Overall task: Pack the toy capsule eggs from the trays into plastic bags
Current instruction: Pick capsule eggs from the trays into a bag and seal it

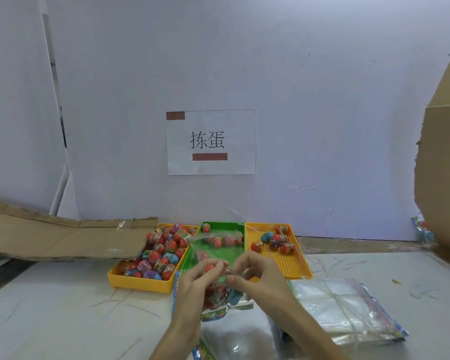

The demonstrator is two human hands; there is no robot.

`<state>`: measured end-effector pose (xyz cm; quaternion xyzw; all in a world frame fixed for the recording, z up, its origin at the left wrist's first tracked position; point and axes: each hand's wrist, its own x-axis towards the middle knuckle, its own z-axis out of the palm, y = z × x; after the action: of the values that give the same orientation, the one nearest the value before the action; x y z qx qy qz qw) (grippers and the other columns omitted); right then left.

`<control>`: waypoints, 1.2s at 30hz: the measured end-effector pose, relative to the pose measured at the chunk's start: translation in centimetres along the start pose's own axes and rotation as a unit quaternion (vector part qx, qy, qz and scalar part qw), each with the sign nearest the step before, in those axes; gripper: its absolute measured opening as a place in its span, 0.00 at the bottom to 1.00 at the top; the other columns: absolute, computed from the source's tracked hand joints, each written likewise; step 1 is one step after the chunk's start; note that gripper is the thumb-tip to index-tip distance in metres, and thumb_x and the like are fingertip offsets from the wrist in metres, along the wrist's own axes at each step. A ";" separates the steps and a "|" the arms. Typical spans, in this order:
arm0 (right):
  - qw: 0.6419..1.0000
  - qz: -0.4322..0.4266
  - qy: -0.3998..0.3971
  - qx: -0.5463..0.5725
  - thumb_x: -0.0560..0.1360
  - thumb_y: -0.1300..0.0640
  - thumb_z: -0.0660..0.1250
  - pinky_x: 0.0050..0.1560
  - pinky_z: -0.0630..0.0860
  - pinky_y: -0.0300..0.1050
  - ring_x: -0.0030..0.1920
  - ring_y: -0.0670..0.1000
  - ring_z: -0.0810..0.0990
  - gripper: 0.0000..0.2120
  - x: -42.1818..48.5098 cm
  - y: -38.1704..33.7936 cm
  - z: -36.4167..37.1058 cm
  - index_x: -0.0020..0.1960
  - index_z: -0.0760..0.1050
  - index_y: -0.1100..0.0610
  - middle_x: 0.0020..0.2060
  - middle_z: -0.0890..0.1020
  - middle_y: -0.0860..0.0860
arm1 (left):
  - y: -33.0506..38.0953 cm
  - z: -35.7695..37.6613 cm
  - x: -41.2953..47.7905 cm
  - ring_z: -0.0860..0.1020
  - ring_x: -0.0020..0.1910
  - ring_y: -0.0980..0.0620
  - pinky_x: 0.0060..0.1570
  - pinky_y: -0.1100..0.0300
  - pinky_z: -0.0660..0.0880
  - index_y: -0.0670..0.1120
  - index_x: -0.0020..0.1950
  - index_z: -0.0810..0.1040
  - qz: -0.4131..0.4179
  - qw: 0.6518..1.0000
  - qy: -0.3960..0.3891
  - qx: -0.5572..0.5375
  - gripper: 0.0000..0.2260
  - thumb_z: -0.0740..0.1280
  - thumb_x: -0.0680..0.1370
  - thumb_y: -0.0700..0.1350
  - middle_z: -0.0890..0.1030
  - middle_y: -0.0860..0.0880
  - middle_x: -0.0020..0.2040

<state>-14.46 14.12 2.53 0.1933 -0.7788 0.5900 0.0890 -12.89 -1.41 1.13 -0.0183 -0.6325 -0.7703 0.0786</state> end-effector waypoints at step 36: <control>0.940 0.070 -0.042 -0.330 0.76 0.61 0.69 0.56 0.76 0.41 0.54 0.47 0.78 0.07 6.7 5.2 -3.3 0.50 0.80 0.51 0.54 0.80 0.47 | -0.8 -0.4 0.9 0.86 0.49 0.42 0.53 0.44 0.82 0.45 0.53 0.86 -0.067 0.997 0.031 -0.015 0.22 0.75 0.64 0.55 0.88 0.45 0.49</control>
<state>-23.01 17.12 1.31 0.1226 -0.9444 0.2961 0.0737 -13.83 -1.72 0.42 0.0467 -0.6176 -0.7838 0.0455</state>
